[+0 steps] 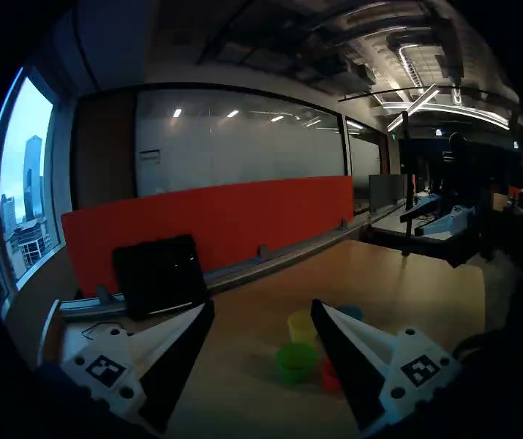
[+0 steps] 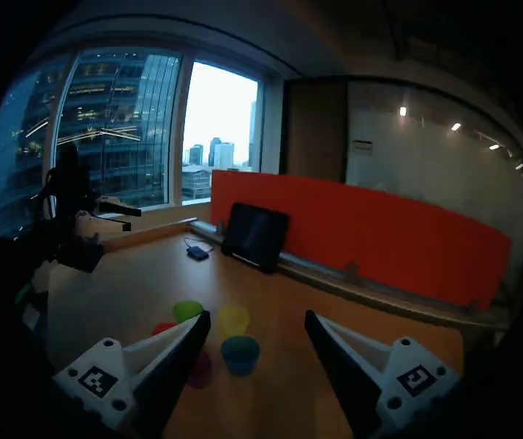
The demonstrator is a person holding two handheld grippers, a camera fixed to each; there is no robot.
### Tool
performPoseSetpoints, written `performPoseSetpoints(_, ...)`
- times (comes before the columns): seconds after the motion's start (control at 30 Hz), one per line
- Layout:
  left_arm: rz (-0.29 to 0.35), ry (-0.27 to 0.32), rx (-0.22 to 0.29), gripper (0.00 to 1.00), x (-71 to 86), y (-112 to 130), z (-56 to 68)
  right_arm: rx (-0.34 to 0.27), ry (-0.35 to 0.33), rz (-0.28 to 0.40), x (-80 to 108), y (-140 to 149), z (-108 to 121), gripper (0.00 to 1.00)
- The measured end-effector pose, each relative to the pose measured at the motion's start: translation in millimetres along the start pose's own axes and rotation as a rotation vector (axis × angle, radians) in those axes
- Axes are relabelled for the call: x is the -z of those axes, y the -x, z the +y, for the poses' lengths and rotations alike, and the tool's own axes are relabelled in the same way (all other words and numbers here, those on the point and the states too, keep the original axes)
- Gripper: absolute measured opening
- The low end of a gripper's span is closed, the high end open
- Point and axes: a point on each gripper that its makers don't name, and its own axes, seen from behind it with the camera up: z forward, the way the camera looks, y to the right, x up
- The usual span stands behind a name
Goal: Pour water
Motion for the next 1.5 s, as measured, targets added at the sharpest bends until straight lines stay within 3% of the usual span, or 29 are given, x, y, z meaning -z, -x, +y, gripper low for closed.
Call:
performPoseSetpoints(0.4,-0.084,0.059,-0.027,0.98,-19.1,43.6,6.0,0.025,-0.055,-0.111,-21.4,40.1,-3.9,1.00)
performPoseSetpoints(0.7,-0.148,0.118,-0.050,0.98,-34.3,79.2,21.0,0.048,-0.089,-0.166,-41.3,67.9,-4.9,1.00)
performPoseSetpoints(1.5,-0.305,0.223,-0.045,0.98,-77.9,158.3,36.9,0.064,-0.159,-0.301,-104.8,137.8,-6.3,1.00)
